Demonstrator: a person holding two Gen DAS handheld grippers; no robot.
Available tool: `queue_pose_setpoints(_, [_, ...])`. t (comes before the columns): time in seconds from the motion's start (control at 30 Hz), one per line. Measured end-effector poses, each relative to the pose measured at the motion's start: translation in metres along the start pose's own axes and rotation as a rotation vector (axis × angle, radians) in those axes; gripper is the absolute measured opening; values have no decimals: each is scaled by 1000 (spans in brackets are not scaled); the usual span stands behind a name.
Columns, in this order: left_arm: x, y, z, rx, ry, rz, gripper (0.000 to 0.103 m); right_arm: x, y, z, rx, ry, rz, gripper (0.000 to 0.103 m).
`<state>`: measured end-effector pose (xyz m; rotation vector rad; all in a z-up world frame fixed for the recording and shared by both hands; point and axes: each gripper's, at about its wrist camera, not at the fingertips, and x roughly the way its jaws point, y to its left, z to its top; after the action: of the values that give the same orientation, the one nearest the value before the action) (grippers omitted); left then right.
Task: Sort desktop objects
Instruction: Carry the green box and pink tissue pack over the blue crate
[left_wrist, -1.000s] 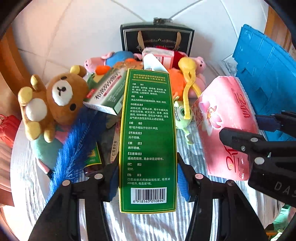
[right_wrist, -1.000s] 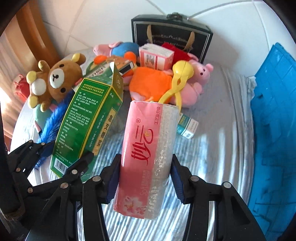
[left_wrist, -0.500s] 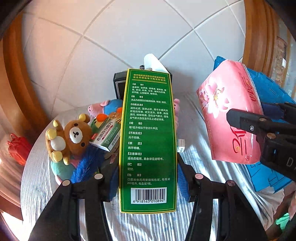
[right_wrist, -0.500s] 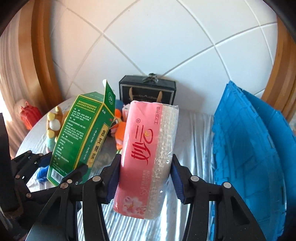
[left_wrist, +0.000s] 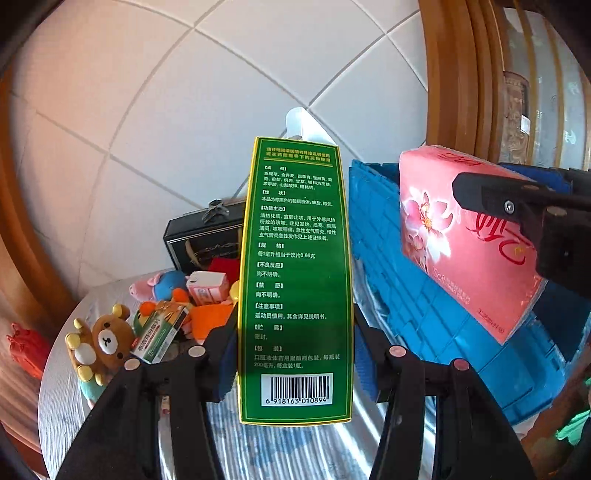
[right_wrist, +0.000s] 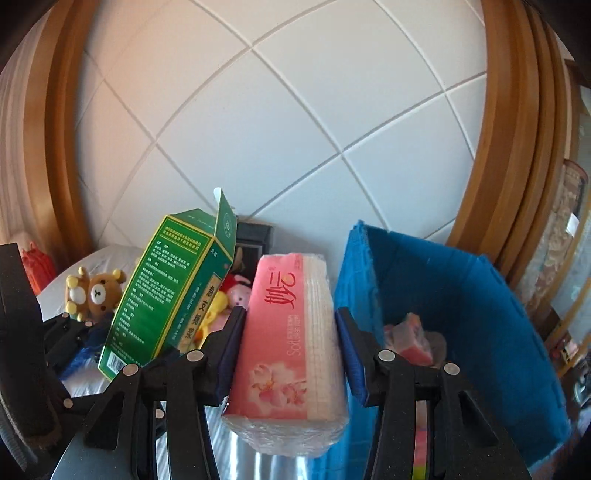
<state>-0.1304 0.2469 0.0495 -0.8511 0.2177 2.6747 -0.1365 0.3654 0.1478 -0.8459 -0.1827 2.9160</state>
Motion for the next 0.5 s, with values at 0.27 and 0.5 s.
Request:
queue_pose_setpoints(0.27, [15,-87,67,65,-34,-35,52,-4,-112,28,33,-40,-53,46])
queue_pose_setpoints(0.5, [58,-163,120,116,62,-121,52,42,-214,42,94,42,-115,46])
